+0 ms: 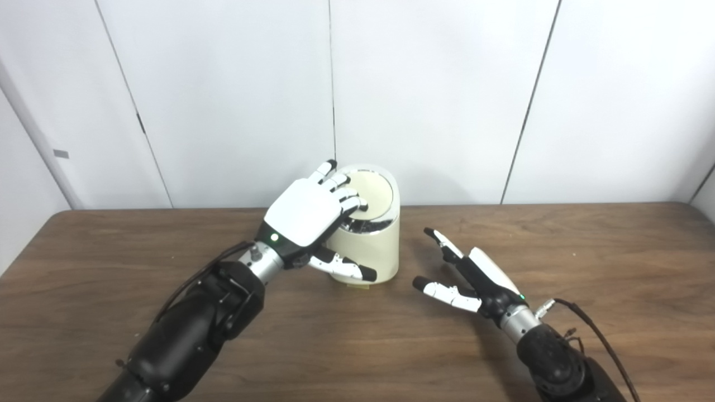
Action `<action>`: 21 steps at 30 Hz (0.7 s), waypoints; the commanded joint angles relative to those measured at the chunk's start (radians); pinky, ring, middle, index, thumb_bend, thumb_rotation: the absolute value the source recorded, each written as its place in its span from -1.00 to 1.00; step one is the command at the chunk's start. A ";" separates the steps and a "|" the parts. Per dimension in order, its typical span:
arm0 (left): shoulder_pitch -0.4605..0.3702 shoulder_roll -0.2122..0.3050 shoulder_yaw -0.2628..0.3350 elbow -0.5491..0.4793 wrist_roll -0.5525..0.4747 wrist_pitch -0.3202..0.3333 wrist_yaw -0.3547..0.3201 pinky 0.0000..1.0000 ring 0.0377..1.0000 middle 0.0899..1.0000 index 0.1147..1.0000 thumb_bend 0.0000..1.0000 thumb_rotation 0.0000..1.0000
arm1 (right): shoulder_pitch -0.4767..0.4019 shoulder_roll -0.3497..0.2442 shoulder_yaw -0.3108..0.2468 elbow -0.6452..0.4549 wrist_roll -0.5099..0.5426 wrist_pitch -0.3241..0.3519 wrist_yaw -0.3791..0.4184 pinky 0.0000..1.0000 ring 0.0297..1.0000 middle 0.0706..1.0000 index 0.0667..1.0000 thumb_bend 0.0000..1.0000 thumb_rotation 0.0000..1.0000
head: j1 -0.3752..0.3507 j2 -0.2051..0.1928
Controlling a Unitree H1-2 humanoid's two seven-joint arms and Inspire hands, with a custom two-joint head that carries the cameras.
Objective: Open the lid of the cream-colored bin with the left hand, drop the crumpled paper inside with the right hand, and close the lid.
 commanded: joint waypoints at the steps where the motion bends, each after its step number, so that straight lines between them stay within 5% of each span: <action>1: -0.016 0.022 0.023 -0.039 -0.019 -0.038 0.024 1.00 0.69 0.47 0.39 0.49 1.00 | -0.037 -0.006 -0.008 -0.031 0.002 -0.018 -0.007 0.82 0.98 1.00 0.99 0.07 0.63 | 0.000 0.001; 8: -0.029 -0.025 0.135 -0.162 -0.096 -0.109 0.133 1.00 0.45 0.22 0.21 0.22 1.00 | -0.038 -0.002 -0.010 -0.024 0.003 -0.018 -0.009 0.82 0.98 1.00 0.99 0.07 0.62 | -0.001 -0.003; 15: -0.071 -0.069 0.238 -0.295 -0.119 -0.011 0.008 1.00 0.78 0.61 0.68 0.18 1.00 | -0.040 -0.002 -0.011 -0.018 0.004 -0.021 -0.010 0.83 0.98 1.00 1.00 0.05 0.59 | -0.001 -0.007; 21: -0.034 -0.113 0.345 -0.300 -0.201 0.052 0.025 1.00 0.86 0.76 0.79 0.20 1.00 | -0.037 -0.002 -0.011 -0.018 0.006 -0.023 -0.008 0.85 0.99 1.00 1.00 0.08 0.62 | -0.003 -0.008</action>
